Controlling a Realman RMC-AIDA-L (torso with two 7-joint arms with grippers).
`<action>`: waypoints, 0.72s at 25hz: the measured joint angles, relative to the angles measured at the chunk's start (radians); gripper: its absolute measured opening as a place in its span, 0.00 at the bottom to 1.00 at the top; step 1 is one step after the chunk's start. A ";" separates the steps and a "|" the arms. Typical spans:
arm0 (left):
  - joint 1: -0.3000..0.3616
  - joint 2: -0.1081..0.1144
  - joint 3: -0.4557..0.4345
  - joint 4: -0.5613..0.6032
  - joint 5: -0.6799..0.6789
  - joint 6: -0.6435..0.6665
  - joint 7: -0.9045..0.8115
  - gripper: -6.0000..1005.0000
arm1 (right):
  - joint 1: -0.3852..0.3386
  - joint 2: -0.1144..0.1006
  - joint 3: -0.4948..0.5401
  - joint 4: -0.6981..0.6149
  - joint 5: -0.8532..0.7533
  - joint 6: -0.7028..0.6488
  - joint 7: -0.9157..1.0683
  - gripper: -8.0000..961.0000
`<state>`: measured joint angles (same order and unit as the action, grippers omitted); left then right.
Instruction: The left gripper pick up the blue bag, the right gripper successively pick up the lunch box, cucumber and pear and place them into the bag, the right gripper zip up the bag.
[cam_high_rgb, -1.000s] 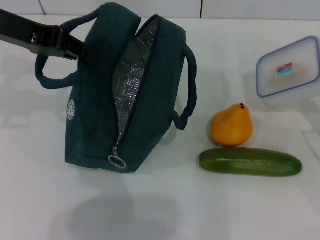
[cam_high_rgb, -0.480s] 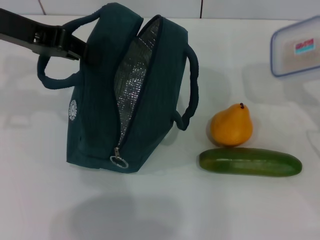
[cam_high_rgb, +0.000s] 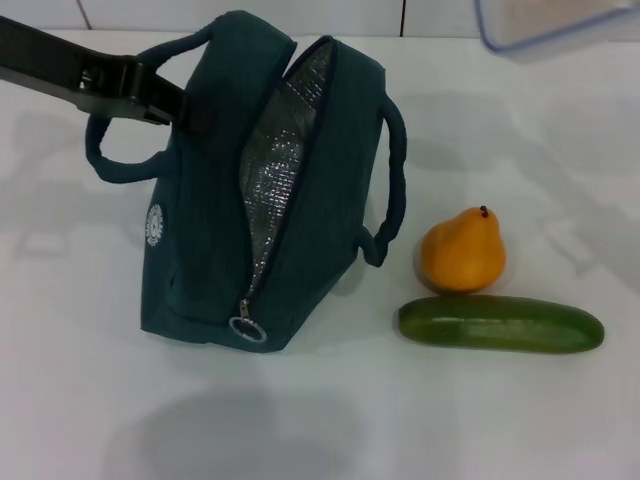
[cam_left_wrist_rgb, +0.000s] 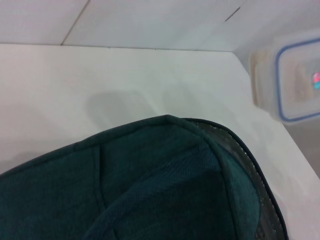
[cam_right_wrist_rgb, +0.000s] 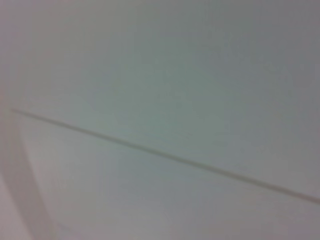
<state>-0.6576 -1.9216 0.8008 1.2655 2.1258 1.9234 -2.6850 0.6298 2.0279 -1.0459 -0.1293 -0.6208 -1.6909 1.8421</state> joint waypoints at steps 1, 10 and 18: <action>0.000 -0.001 0.001 0.000 0.000 0.000 0.000 0.05 | 0.021 0.000 -0.001 0.002 0.000 -0.003 0.004 0.10; -0.005 -0.029 0.011 -0.004 -0.001 0.000 0.000 0.05 | 0.202 0.000 -0.059 0.044 -0.004 -0.019 0.026 0.10; -0.013 -0.050 0.012 -0.017 -0.001 -0.004 0.003 0.05 | 0.249 0.000 -0.140 0.067 -0.008 -0.007 0.028 0.09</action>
<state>-0.6711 -1.9713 0.8130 1.2486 2.1245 1.9197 -2.6823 0.8792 2.0279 -1.1864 -0.0625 -0.6285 -1.6974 1.8696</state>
